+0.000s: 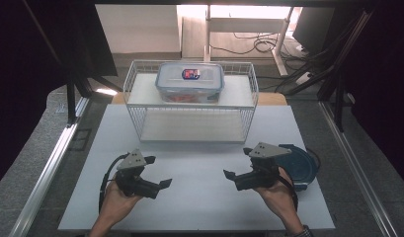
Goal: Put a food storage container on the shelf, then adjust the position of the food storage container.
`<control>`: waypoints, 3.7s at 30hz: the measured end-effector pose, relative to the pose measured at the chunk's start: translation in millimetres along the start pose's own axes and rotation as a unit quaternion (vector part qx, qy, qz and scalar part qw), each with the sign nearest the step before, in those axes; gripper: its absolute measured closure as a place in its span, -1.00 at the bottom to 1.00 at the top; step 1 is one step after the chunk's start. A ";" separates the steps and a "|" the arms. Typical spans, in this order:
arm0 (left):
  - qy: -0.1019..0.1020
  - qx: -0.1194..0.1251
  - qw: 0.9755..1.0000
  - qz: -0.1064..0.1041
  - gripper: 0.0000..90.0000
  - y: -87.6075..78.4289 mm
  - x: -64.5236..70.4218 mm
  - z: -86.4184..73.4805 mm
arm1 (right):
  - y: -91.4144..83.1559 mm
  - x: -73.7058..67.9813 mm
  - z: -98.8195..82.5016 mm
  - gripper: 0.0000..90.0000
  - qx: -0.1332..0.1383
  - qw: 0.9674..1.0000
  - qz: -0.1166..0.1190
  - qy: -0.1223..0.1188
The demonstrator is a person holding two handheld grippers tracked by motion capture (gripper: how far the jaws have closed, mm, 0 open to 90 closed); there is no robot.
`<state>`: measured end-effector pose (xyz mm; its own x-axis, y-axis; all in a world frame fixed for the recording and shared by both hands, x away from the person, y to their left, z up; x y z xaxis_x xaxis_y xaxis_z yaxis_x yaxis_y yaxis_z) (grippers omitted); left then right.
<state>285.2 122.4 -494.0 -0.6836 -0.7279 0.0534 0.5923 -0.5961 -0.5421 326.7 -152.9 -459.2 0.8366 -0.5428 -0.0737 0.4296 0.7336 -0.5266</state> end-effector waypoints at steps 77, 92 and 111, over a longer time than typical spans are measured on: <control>-0.016 -0.047 0.999 0.017 -0.93 10.1 13.1 -79.1 | -143.1 179.9 -128.6 0.98 -0.043 0.933 -0.302 0.193; -0.011 -0.052 0.998 0.015 -0.92 15.9 15.4 -77.9 | -134.0 175.2 -132.7 0.99 -0.054 0.935 -0.293 0.194; -0.007 -0.056 0.998 0.010 -0.92 18.9 17.9 -78.5 | -90.7 143.3 -112.9 0.99 -0.062 0.958 -0.224 0.166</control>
<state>250.7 124.7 -569.2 -0.6649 -0.7450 0.0533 0.5541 -0.5398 -0.6337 369.2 -343.3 -517.6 0.4134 -0.9078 -0.0715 0.6603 0.3529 -0.6629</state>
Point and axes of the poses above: each handheld gripper's, and its own axes: y roughly forward along the jaws, z roughly out of its top, x roughly to its right, the point moved 7 cm from there along y, roughly forward along the jaws, and after that the axes turned 6 degrees about z, right-handed, at the moved point
